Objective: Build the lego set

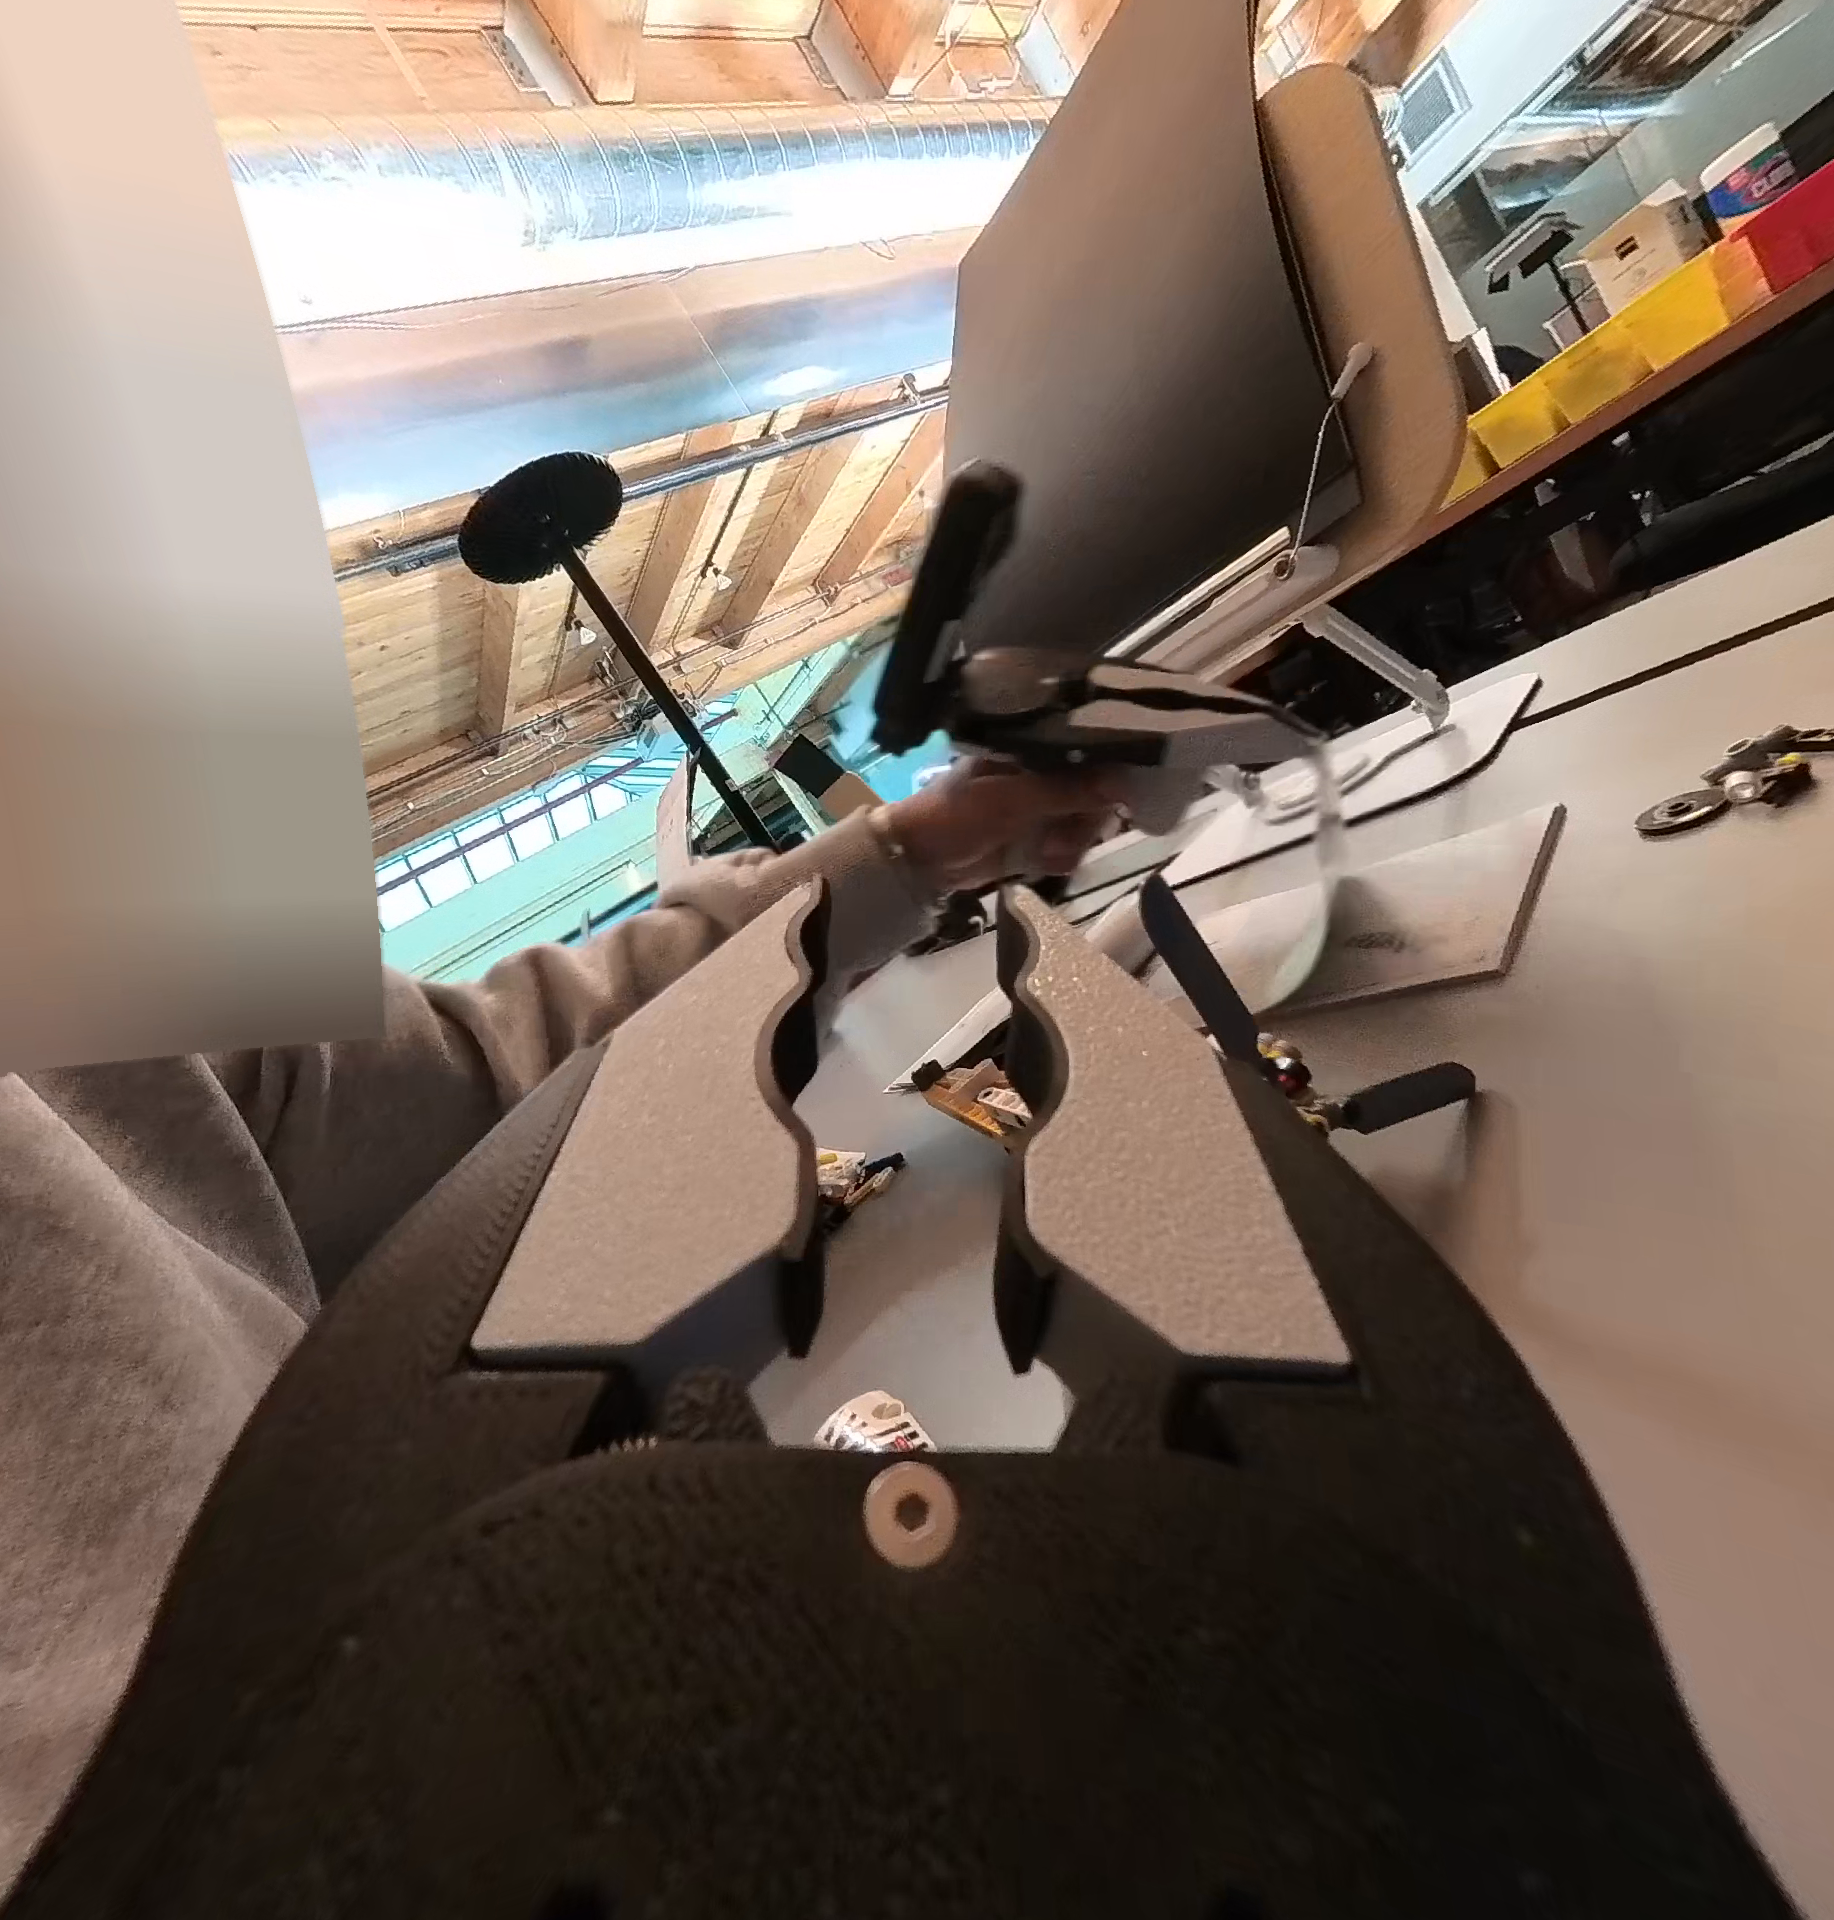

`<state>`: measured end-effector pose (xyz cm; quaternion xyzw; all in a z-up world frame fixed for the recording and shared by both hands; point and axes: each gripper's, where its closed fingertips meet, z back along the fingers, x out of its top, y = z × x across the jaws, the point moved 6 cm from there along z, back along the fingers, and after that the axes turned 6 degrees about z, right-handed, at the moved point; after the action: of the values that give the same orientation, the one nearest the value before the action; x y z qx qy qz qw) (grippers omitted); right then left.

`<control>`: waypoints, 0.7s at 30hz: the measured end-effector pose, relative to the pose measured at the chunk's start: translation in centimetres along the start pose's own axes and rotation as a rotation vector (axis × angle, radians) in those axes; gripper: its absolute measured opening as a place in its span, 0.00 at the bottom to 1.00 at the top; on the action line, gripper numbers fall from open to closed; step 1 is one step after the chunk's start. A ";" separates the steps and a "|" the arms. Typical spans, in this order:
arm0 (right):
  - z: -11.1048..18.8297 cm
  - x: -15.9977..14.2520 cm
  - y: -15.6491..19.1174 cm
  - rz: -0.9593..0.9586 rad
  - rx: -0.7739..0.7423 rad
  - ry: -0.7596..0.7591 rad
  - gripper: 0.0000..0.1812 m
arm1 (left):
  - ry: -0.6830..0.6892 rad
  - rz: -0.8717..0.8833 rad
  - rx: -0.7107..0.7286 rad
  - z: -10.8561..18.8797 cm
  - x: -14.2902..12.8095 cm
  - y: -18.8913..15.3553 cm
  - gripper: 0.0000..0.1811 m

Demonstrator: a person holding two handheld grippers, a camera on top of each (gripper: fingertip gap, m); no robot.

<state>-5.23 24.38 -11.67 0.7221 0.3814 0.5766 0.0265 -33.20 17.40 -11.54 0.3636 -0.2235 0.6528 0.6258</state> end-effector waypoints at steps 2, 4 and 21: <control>0.0 0.0 0.0 -0.001 0.001 0.002 0.16 | -0.020 -0.008 0.043 3.8 -1.4 0.5 0.00; -0.1 -0.1 0.0 -0.002 0.004 0.006 0.16 | -0.017 0.002 0.077 7.3 -3.5 1.1 0.00; -0.7 -0.6 0.5 0.062 -0.016 0.060 0.17 | 0.196 0.227 0.393 18.3 -19.2 6.7 0.00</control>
<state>-5.60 23.44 -11.67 0.7158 0.3546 0.6015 0.0029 -37.11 -9.64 -13.25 0.3860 -0.0698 0.7819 0.4845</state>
